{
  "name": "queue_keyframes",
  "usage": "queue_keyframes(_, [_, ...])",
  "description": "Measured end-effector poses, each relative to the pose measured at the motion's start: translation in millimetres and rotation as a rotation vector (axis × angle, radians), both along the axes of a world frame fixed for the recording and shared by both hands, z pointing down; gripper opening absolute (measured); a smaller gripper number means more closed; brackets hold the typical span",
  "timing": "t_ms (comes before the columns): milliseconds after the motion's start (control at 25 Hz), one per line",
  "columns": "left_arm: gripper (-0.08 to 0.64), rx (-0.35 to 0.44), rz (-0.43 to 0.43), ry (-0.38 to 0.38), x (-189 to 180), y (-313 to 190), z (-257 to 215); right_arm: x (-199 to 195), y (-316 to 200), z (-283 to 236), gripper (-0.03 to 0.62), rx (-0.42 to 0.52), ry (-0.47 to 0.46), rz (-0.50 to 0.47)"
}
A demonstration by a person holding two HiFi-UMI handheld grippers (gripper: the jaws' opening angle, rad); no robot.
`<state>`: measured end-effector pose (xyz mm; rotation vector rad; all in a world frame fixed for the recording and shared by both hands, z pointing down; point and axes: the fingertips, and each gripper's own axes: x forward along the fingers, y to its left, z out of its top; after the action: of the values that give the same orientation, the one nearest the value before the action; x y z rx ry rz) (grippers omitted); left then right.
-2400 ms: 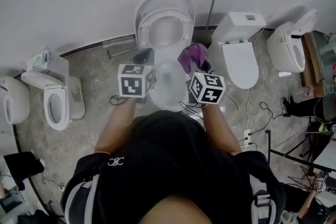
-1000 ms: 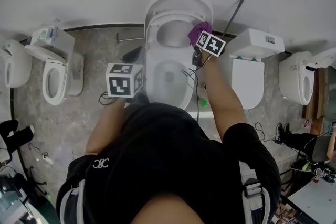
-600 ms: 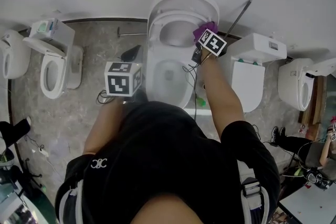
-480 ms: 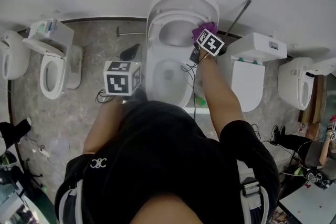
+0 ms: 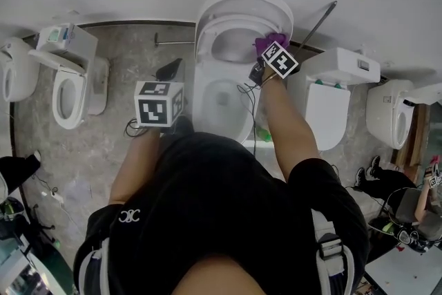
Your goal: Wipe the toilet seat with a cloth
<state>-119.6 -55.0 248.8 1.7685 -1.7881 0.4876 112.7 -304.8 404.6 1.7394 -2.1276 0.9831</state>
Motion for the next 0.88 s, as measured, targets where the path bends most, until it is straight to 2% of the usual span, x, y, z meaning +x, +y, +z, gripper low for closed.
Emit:
queue_keyframes(240, [0.006,0.000,-0.004,0.001,-4,8,1,-6,6,-3,0.066,0.002,-0.034,-0.048])
queue_keyframes(440, [0.006,0.014,-0.005,-0.006,-4,15,-5,-13,7,-8,0.064,-0.001,0.007,-0.074])
queue_keyframes(720, [0.006,0.011,-0.028,-0.003,-11,36,-3,-33,9,-29,0.064,0.057,0.035,-0.117])
queue_keyframes(880, [0.006,0.021,-0.032,-0.002,-12,43,-6,-47,15,-42,0.064,0.094,0.065,-0.183])
